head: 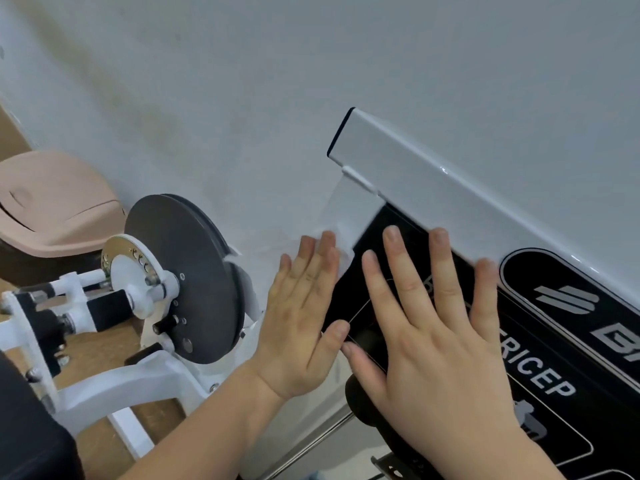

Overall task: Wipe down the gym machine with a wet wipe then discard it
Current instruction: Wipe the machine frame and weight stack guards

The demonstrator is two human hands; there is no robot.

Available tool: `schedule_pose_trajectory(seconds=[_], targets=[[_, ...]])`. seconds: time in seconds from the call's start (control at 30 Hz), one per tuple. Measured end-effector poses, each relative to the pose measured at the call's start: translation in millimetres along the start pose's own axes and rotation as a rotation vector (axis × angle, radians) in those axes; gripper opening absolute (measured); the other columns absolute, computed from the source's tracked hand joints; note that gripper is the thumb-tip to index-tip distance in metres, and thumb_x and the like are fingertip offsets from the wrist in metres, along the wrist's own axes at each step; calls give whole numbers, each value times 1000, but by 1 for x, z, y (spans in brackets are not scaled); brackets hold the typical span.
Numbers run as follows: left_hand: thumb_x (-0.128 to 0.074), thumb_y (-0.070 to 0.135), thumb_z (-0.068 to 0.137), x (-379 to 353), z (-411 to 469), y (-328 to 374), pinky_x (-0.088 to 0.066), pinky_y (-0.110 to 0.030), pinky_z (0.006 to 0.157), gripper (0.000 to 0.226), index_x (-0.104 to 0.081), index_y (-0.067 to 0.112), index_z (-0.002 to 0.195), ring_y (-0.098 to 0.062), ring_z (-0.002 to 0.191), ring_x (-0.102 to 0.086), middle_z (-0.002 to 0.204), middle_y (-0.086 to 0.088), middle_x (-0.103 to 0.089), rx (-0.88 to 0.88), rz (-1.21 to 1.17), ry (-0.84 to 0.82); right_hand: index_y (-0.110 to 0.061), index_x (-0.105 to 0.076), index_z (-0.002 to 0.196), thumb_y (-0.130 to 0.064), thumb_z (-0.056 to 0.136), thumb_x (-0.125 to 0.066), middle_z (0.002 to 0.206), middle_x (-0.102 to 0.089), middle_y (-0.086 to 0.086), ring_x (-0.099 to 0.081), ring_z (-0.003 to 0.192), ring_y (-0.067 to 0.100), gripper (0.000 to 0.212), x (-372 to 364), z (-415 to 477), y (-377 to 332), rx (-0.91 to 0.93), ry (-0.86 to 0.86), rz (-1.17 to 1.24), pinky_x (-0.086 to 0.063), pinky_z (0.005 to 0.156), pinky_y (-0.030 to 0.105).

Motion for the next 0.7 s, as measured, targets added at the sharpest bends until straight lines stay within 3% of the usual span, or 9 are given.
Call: schedule_pose_trajectory(seconds=[0.1, 0.23, 0.37, 0.5, 0.63, 0.7], targets=[[-18, 49, 107, 3, 22, 5, -9, -55, 125, 66, -13, 10, 160, -34, 157, -7, 169, -10, -11, -66, 22, 47, -13, -33, 160, -61, 90, -58, 172, -14, 9, -4, 158, 38, 88, -3, -1, -1, 1, 5, -16, 4, 125, 60], [-20, 49, 106, 11, 56, 11, -16, -61, 123, 66, -26, 6, 156, -34, 157, -7, 167, -15, -12, -115, 6, 66, -10, -30, 160, -59, 90, -57, 172, -14, 8, -4, 158, 36, 90, -2, 0, -1, -13, 20, -19, 4, 125, 59], [-20, 49, 107, 7, 28, -4, -14, -62, 123, 64, -19, 11, 159, -38, 157, -2, 168, -17, -9, -96, -2, 10, -8, -25, 161, -60, 88, -58, 172, -13, 9, -4, 158, 36, 96, -1, 0, 0, -13, 23, -4, 2, 126, 59], [-17, 50, 108, 0, -6, -16, -8, -61, 124, 61, -4, 27, 163, -38, 157, 2, 170, -10, 1, -25, 53, -29, -8, -26, 161, -60, 89, -58, 172, -14, 9, -6, 158, 37, 94, -1, 0, -1, -13, 29, 2, 1, 126, 59], [-15, 51, 107, 5, 27, -4, -2, -57, 125, 64, 3, 25, 162, -37, 157, 6, 169, -11, 6, -97, 84, -17, -8, -29, 160, -60, 89, -58, 172, -14, 10, -6, 158, 37, 93, 0, 0, -1, -4, 30, 4, 1, 126, 60], [-15, 52, 106, 10, 53, 4, -6, -63, 124, 65, -1, 21, 162, -37, 157, 5, 168, -14, 3, -126, 84, 5, -7, -31, 159, -60, 88, -60, 171, -15, 9, -7, 158, 37, 93, 1, 0, -1, -6, 37, 18, 1, 126, 59]])
Point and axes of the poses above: each hand's wrist, its own z-axis towards the middle knuckle, its own x-axis out of the back of the hand, y = z × x, the point moved 3 cm from there along z, towards the middle knuckle
